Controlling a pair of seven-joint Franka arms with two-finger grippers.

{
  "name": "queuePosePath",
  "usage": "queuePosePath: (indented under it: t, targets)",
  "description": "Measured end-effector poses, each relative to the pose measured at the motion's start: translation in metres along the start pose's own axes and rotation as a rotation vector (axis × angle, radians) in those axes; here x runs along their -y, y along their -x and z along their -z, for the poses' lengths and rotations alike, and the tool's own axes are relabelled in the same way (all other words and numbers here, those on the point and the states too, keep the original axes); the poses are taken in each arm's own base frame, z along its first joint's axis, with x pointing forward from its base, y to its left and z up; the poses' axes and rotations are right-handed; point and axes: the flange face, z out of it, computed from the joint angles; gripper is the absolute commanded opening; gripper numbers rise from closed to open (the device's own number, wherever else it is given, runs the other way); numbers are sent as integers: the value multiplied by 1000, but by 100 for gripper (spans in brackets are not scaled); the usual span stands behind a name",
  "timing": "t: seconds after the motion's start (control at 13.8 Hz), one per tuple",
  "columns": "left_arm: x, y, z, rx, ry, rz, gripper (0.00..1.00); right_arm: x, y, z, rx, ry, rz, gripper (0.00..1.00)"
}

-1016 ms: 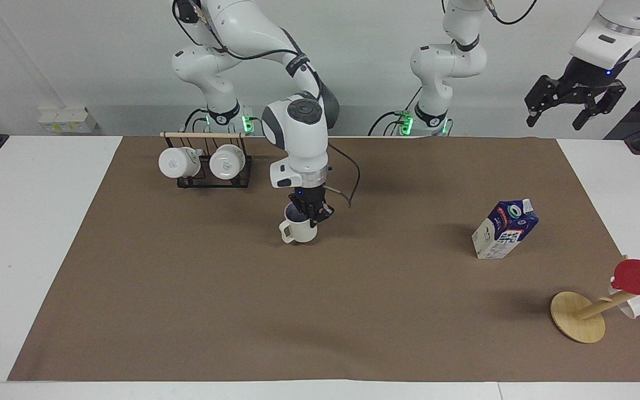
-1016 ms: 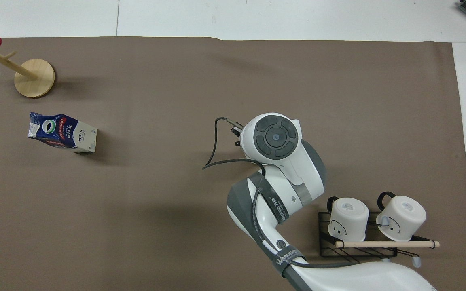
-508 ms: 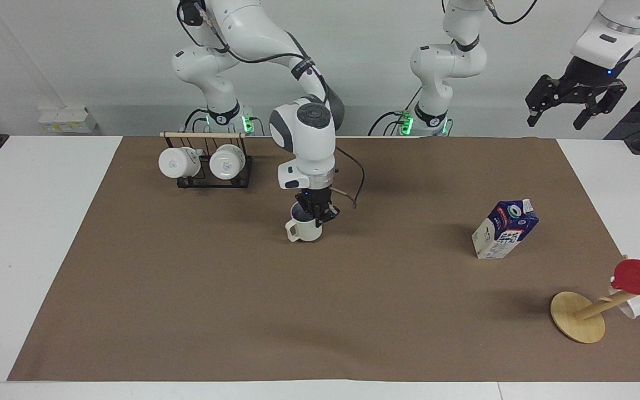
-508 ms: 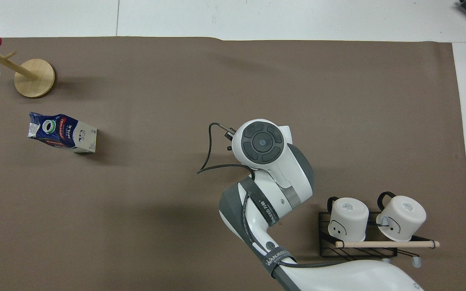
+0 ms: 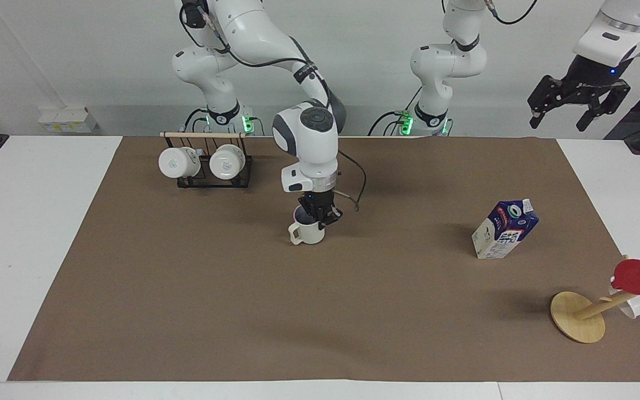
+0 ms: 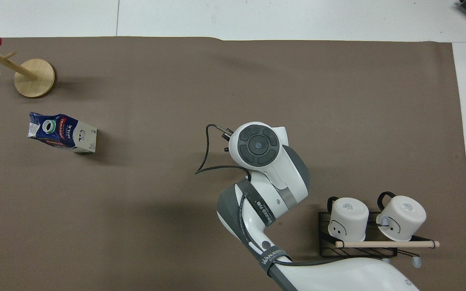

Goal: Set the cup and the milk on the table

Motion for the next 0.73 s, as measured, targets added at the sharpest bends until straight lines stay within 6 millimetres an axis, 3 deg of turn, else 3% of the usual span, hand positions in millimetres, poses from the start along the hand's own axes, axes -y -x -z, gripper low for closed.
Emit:
queuePosePath:
  t: [0.07,0.15,0.22,0.36,0.51,0.73]
  targets:
    - [0,0,-1,-1,0,0,100,0,0,0,0,0,0,0]
    - [0,-2,-2,-8,-1,0,100,0,0,0,0,0,0,74]
    - [1,-6,-6,-20,-3,1,100,0,0,0,0,0,0,100]
    - [3,-18,-27,-37,-5,2,100,0,-1,-1,-18,7,16,100]
    - [5,-31,-61,-39,-6,3,100,-1,-6,1,-46,9,32,100]
    - [10,-43,-115,-37,-7,8,100,-1,-24,25,-71,-32,43,100]
